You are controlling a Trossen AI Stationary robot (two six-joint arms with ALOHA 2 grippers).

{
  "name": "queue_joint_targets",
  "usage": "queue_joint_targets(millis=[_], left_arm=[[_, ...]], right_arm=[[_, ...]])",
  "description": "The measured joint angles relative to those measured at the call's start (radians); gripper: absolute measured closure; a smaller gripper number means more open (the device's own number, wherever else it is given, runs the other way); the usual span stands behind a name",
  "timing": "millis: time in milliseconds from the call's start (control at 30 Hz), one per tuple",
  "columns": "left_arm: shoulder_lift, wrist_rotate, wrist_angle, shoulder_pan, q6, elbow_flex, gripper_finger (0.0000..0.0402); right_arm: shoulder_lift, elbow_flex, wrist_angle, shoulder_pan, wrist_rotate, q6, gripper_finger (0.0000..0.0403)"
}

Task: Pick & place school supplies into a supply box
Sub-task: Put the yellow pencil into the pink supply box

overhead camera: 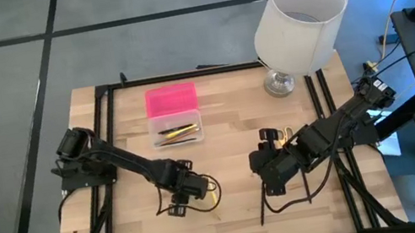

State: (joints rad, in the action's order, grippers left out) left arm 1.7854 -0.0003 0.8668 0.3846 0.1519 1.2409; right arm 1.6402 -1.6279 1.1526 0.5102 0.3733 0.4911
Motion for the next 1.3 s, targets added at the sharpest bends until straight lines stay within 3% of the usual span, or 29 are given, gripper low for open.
queue_joint_targets(millis=[600, 1300], left_arm=[[0.000, 0.059, -0.053, -0.049, -0.192, -0.131, 0.0280], [0.004, 0.053, -0.090, -0.073, -0.312, -0.139, 0.0304]], right_arm=[[0.000, 0.000, -0.004, -0.022, 0.000, -0.017, 0.0207], [0.000, 0.000, -0.004, -0.036, 0.000, -0.027, 0.0207]])
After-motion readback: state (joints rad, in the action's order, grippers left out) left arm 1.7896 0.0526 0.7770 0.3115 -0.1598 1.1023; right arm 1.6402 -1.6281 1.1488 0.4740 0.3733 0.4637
